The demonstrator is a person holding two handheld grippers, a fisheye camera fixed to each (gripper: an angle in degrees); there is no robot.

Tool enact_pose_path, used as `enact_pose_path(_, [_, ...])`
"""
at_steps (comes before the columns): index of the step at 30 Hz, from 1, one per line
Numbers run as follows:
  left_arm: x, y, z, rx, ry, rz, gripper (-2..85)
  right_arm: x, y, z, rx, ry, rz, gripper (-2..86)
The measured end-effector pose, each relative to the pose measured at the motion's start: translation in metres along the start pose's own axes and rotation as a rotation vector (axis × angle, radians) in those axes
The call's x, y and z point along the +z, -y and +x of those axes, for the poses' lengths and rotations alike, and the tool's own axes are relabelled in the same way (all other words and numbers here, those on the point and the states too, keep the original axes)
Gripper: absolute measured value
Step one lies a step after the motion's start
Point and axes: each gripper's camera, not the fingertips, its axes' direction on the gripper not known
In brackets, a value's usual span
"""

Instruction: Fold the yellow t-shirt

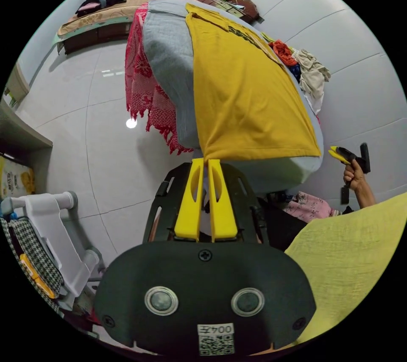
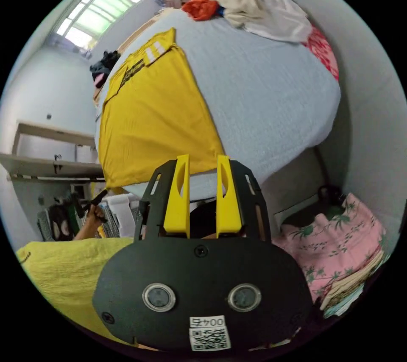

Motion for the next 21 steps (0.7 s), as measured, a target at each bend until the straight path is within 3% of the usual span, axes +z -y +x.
enact_pose_path(6, [-0.005,-0.009,-0.065,-0.040,-0.264,-0.027,8.5,0.021,0.000,-0.054,-0.127,0.083,-0.062,8.9])
enact_pose_path(11, [-0.016,-0.004,-0.127,-0.096,-0.506,0.085,12.6,0.025,-0.007,-0.054,-0.095,0.251,-0.091,8.8])
enact_pose_path(16, [-0.024,0.028,-0.165,-0.018,-0.543,0.154,13.9,0.026,-0.013,-0.045,-0.031,0.345,-0.109,8.2])
enact_pose_path(21, [-0.017,0.069,-0.190,0.117,-0.594,0.168,15.2,0.028,-0.014,-0.042,-0.024,0.300,-0.135,7.8])
